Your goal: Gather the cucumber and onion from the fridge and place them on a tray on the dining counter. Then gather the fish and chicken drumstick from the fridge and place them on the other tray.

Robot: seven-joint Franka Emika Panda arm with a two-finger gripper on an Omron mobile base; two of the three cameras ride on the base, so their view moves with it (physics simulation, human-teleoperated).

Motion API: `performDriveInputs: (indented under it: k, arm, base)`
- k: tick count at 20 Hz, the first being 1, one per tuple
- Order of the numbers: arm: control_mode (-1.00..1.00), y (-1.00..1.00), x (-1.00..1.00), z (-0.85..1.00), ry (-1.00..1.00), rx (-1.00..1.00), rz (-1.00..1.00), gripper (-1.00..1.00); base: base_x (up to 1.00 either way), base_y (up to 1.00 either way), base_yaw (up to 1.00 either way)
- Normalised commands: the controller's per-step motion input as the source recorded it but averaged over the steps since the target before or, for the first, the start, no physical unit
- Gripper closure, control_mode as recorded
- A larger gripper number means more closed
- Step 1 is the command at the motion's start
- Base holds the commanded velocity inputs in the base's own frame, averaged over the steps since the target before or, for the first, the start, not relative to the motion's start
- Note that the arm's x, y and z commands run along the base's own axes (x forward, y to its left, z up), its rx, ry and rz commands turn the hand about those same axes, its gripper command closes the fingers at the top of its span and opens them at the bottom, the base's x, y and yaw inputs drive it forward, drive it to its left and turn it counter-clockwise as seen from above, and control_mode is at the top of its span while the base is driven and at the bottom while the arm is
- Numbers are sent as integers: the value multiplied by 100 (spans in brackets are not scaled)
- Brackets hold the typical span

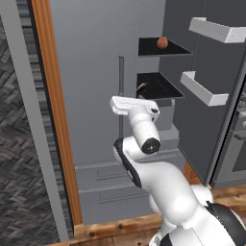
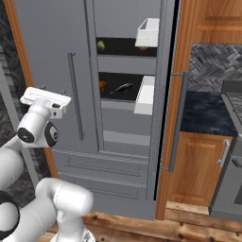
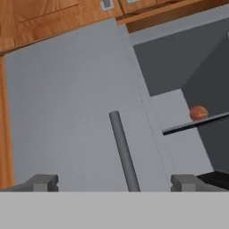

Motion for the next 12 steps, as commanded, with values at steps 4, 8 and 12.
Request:
performDriveInputs:
  k: [4,8,12]
  arm:
    - [-100,-2,0,8,-8,0,0,-100]
    - [-100,0,0,36,-4,0,0,-100]
    - [-100,0,0,52,0,0,0,-100]
  base:
    - [0,0,0]
    - [0,0,0]
    - [0,0,0]
